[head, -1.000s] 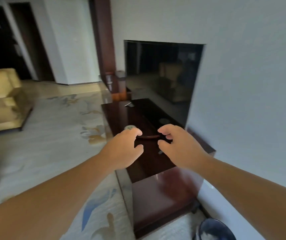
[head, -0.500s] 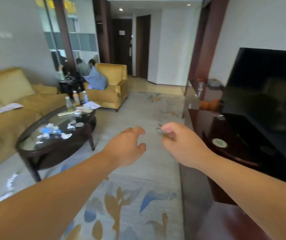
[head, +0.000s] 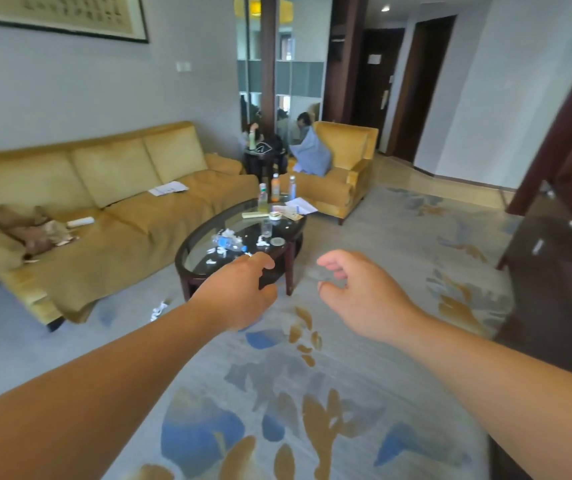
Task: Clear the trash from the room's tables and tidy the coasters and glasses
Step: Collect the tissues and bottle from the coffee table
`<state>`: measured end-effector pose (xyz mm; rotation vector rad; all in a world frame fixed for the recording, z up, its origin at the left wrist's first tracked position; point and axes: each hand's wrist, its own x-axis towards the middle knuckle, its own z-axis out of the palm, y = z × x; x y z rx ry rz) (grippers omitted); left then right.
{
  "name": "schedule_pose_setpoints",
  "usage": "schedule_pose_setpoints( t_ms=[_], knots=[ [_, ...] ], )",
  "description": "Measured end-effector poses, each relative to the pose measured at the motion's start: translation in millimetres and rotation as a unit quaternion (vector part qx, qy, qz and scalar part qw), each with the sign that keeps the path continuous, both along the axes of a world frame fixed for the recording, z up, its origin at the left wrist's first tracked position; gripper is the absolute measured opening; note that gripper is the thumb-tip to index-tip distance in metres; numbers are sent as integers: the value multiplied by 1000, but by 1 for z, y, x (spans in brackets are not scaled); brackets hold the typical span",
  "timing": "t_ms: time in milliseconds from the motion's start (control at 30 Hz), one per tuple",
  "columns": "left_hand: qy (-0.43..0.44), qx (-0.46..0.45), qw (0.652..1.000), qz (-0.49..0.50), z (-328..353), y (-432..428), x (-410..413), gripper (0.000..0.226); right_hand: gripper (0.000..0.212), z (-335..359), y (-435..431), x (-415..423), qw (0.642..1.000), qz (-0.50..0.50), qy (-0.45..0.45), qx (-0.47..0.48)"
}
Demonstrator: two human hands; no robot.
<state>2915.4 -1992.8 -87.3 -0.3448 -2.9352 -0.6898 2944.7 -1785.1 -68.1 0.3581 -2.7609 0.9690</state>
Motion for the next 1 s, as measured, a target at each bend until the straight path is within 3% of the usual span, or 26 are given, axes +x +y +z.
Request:
schedule_pose_setpoints(
  t_ms=[567,1000],
  knots=[
    [-46,-20,980,193,-22,-60,-119,38,37,-29,-58,-205,986,165,-38,4],
    [-84,-22,972,220,-54,-98,-224,39,37,-63,-103,-330,975,210,-71,22]
  ],
)
